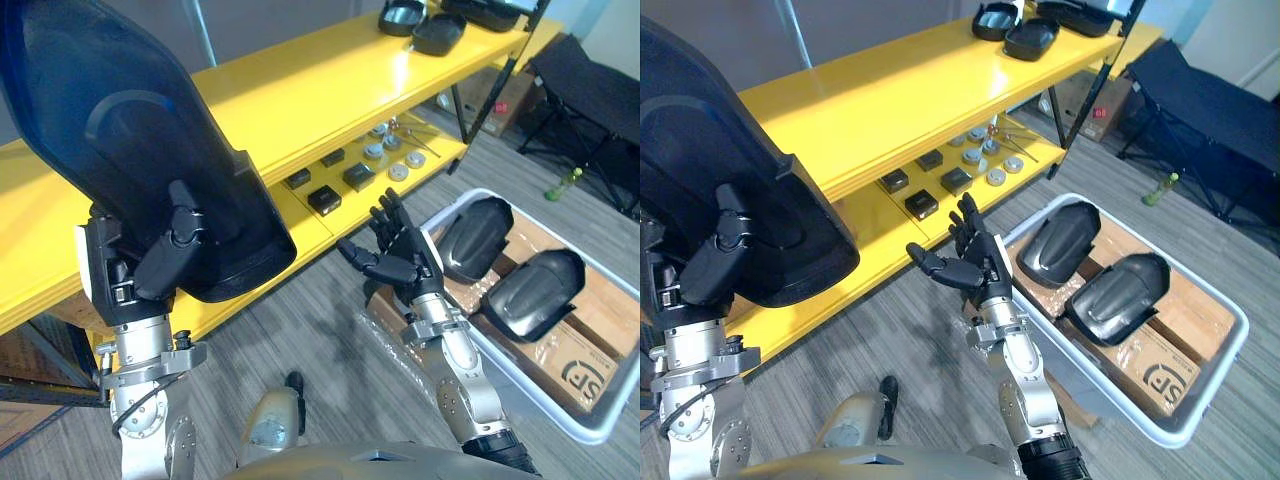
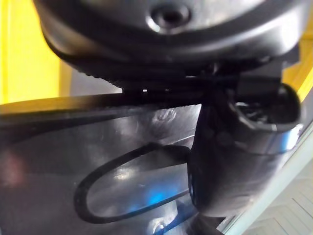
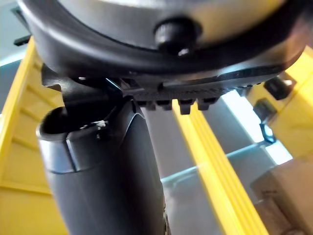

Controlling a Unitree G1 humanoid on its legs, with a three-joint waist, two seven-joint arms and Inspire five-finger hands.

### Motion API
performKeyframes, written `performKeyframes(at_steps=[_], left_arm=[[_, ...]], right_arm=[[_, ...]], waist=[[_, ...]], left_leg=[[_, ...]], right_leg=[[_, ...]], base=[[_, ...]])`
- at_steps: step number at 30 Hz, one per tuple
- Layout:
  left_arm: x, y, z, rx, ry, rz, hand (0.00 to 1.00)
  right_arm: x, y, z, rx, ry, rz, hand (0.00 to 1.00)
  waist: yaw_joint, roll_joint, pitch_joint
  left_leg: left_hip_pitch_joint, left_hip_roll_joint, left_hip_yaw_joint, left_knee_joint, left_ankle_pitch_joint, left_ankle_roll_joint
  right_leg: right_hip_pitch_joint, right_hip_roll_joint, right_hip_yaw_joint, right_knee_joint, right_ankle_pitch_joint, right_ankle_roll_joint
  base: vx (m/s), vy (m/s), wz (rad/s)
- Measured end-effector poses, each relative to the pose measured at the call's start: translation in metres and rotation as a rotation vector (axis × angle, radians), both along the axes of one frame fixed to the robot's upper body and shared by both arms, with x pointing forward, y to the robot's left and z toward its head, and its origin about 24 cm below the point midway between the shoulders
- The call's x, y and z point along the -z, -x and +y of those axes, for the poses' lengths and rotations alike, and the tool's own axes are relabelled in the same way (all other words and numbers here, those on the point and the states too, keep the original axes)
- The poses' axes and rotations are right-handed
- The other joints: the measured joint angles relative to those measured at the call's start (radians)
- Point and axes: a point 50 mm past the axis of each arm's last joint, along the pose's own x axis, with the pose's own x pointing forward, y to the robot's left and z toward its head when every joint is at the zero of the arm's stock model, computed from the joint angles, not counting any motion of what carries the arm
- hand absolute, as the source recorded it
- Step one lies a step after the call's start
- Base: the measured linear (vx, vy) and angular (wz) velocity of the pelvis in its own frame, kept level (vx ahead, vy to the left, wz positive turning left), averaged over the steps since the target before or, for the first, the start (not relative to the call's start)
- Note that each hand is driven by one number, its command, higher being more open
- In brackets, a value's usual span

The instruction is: Walk over and take three plastic housings, then place them on the shelf

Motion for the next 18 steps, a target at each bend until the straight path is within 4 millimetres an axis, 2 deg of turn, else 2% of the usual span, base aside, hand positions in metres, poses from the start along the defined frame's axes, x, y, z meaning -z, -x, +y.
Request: performKeyframes(at_steps=[1,2,3,5,7,9,10,11,12,13,14,15,16,17,18], left_arm=[[-0.001,0.001,0.003,-0.013,-0.012,-0.006,0.00],[-0.002,0.002,0.006,-0.029,-0.016,-0.005,0.00],[-0.002,0.002,0.007,-0.034,-0.023,-0.006,0.00],[-0.006,0.002,0.015,-0.067,-0.038,-0.010,0.00],[-0.005,0.000,0.018,-0.074,-0.021,-0.010,0.00],[-0.005,-0.006,0.017,-0.066,-0.001,-0.026,0.00],[-0.005,-0.012,0.016,-0.060,0.015,-0.034,0.00],[-0.002,-0.015,0.014,-0.056,0.030,-0.026,0.00],[-0.001,-0.015,0.013,-0.057,0.036,-0.019,0.00],[0.001,-0.016,0.013,-0.059,0.043,-0.012,0.00],[0.002,-0.016,0.013,-0.059,0.050,-0.011,0.00],[0.001,-0.015,0.014,-0.056,0.064,-0.016,0.00],[0.002,-0.015,0.015,-0.057,0.077,-0.019,0.00],[0.002,-0.015,0.017,-0.061,0.101,-0.024,0.00],[0.006,-0.014,0.017,-0.070,0.135,-0.017,0.00]], right_arm=[[-0.001,-0.001,-0.002,0.015,0.000,-0.006,1.00],[-0.002,-0.002,-0.002,0.027,0.003,-0.009,1.00],[-0.002,-0.002,-0.001,0.031,-0.001,-0.009,1.00],[-0.006,-0.005,0.002,0.030,-0.015,-0.022,1.00],[-0.010,-0.008,-0.002,0.043,-0.004,-0.043,1.00],[-0.020,-0.014,-0.012,0.078,0.003,-0.092,1.00],[-0.029,-0.016,-0.020,0.102,0.016,-0.133,1.00],[-0.036,-0.017,-0.026,0.119,0.028,-0.163,1.00],[-0.039,-0.018,-0.028,0.126,0.032,-0.175,1.00],[-0.043,-0.017,-0.031,0.135,0.039,-0.191,1.00],[-0.048,-0.017,-0.035,0.141,0.053,-0.211,1.00],[-0.053,-0.018,-0.039,0.145,0.069,-0.239,1.00],[-0.056,-0.020,-0.040,0.146,0.074,-0.251,1.00],[-0.064,-0.023,-0.042,0.147,0.085,-0.286,1.00],[-0.069,-0.026,-0.046,0.152,0.106,-0.308,1.00]], waist=[[-0.001,-0.006,-0.003],[-0.009,-0.011,-0.013],[-0.018,-0.012,-0.013],[-0.027,-0.013,-0.011],[-0.029,-0.010,-0.010],[-0.035,0.001,-0.013],[-0.054,0.007,-0.017],[-0.063,0.026,-0.016],[-0.067,0.031,-0.017],[-0.069,0.031,-0.017],[-0.071,0.021,-0.023],[-0.068,0.005,-0.033],[-0.065,-0.002,-0.037],[-0.065,-0.027,-0.053],[-0.059,0.001,-0.056]], left_leg=[[0.009,-0.003,0.003,0.001,-0.045,0.015],[0.016,-0.018,-0.013,-0.020,-0.050,0.033],[0.026,-0.019,-0.016,-0.039,-0.047,0.039],[0.075,-0.030,-0.039,-0.116,-0.029,0.053],[0.138,-0.056,-0.058,-0.177,-0.010,0.043],[0.166,-0.084,-0.092,-0.212,-0.004,0.046],[0.167,-0.098,-0.131,-0.212,-0.003,0.048],[0.178,-0.105,-0.163,-0.211,0.002,0.055],[0.188,-0.107,-0.174,-0.210,0.002,0.055],[0.208,-0.114,-0.199,-0.210,0.001,0.052],[0.229,-0.125,-0.230,-0.210,-0.007,0.038],[0.245,-0.130,-0.251,-0.209,-0.020,0.020],[0.251,-0.131,-0.259,-0.208,-0.029,0.010],[0.253,-0.135,-0.270,-0.192,-0.066,-0.003],[0.247,-0.106,-0.271,-0.157,-0.104,-0.009]], right_leg=[[-0.024,-0.015,0.026,0.091,0.005,-0.055],[-0.119,-0.049,0.095,0.245,0.089,-0.068],[-0.155,-0.051,0.129,0.293,0.104,-0.058],[-0.237,0.010,0.184,0.339,0.041,0.016],[-0.268,0.049,0.192,0.301,0.022,0.020],[-0.335,0.090,0.243,0.243,0.024,0.022],[-0.384,0.112,0.305,0.210,0.032,0.035],[-0.422,0.129,0.373,0.172,0.049,0.062],[-0.426,0.134,0.401,0.147,0.059,0.079],[-0.425,0.141,0.429,0.105,0.078,0.100],[-0.415,0.140,0.450,0.054,0.107,0.110],[-0.407,0.144,0.452,0.016,0.165,0.097],[-0.399,0.145,0.448,-0.001,0.198,0.087],[-0.379,0.150,0.424,-0.028,0.283,0.059],[-0.368,0.170,0.396,-0.026,0.271,0.065]], base=[[0.16,0.229,0.18],[0.13,0.163,0.26],[0.13,0.191,0.37],[0.19,0.147,0.24],[0.26,0.133,0.25],[0.21,0.081,0.62],[0.22,0.043,1.06],[0.24,0.028,1.08],[0.28,-0.023,0.90],[0.30,-0.099,0.91],[0.37,-0.189,1.07],[0.31,-0.212,0.94],[0.31,-0.267,0.94],[0.29,-0.303,0.78],[0.28,-0.292,0.66]])
